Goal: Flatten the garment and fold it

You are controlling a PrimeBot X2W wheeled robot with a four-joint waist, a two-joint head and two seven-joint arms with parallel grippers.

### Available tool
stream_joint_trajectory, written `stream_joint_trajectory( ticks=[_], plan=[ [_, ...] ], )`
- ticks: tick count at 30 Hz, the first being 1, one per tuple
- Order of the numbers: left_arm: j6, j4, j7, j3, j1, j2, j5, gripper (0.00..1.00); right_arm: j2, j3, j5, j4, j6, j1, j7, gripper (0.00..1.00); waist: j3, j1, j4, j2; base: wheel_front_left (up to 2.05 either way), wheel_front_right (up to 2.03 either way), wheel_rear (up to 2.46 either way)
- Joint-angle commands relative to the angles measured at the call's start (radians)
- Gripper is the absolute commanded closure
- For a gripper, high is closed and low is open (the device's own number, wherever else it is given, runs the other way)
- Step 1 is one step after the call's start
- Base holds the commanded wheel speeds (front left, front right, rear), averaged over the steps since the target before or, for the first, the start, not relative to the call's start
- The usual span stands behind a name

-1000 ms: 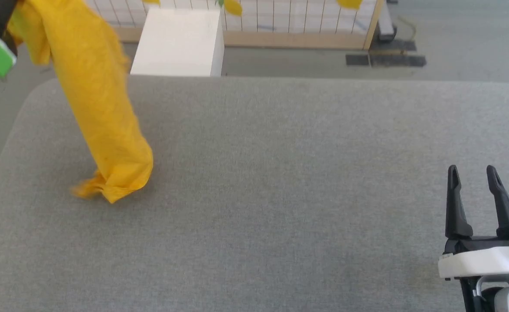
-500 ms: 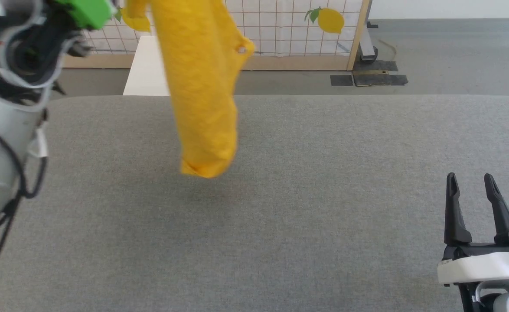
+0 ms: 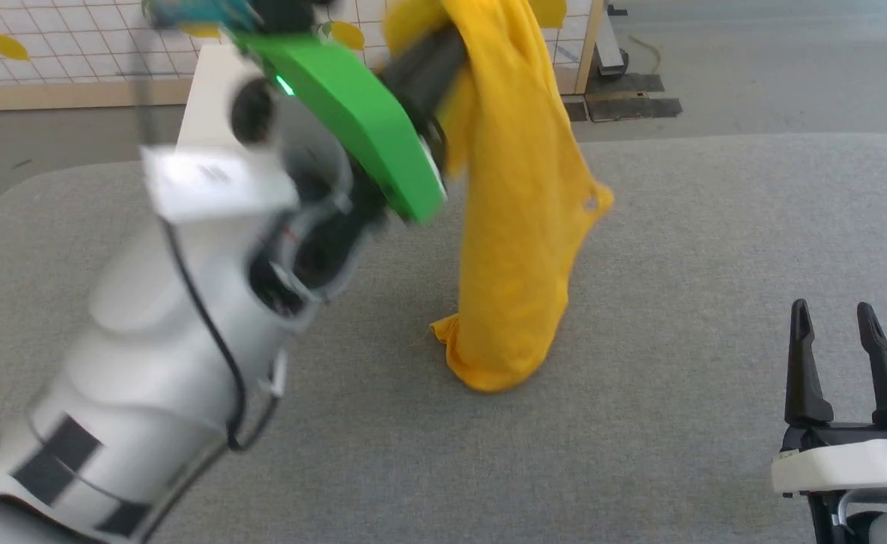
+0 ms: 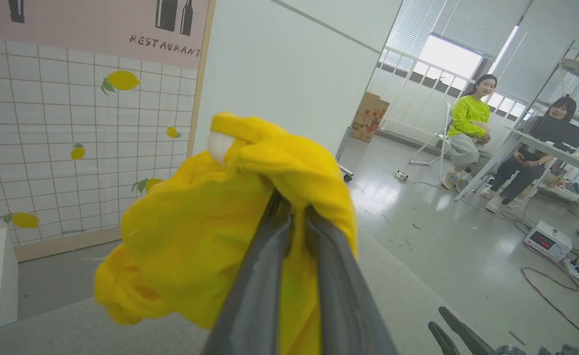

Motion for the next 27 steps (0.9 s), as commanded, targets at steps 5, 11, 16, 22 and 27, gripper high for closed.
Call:
stream_joint_trajectory(
  ticks=[5, 11, 16, 22, 27],
  plan=[
    [0.0, 0.092, -0.041, -0.141, 0.144, -0.032, 0.098, 1.0, 0.0, 0.001, 0.013, -0.003, -0.002, -0.011, -0.005, 0.0, 0.012, 0.0001, -0.014, -0.0001, 0.0, 0.0, 0.0],
    [0.02, 0.309, 0.026, -0.287, 0.257, -0.054, 0.144, 1.0, 0.0, 0.009, 0.02, -0.001, -0.002, -0.024, -0.005, 0.0, 0.027, 0.0001, -0.038, -0.0001, 0.0, 0.0, 0.0],
    [0.007, 0.432, 0.059, -0.308, 0.298, -0.084, 0.112, 1.0, 0.0, 0.007, 0.026, 0.001, -0.002, -0.025, -0.005, 0.0, 0.043, 0.0001, -0.052, -0.0001, 0.0, 0.0, 0.0],
    [-0.032, 0.487, 0.014, -0.282, 0.276, -0.108, 0.099, 0.0, 0.0, -0.009, 0.025, 0.002, -0.002, -0.024, -0.005, 0.0, 0.046, 0.0001, -0.042, -0.0001, 0.0, 0.0, 0.0],
    [-0.067, 0.429, -0.045, -0.241, 0.258, -0.086, 0.087, 0.0, 0.0, -0.019, 0.02, 0.008, -0.002, -0.019, -0.005, 0.0, 0.024, 0.0001, -0.019, -0.0001, 0.0, 0.0, 0.0]
  ],
)
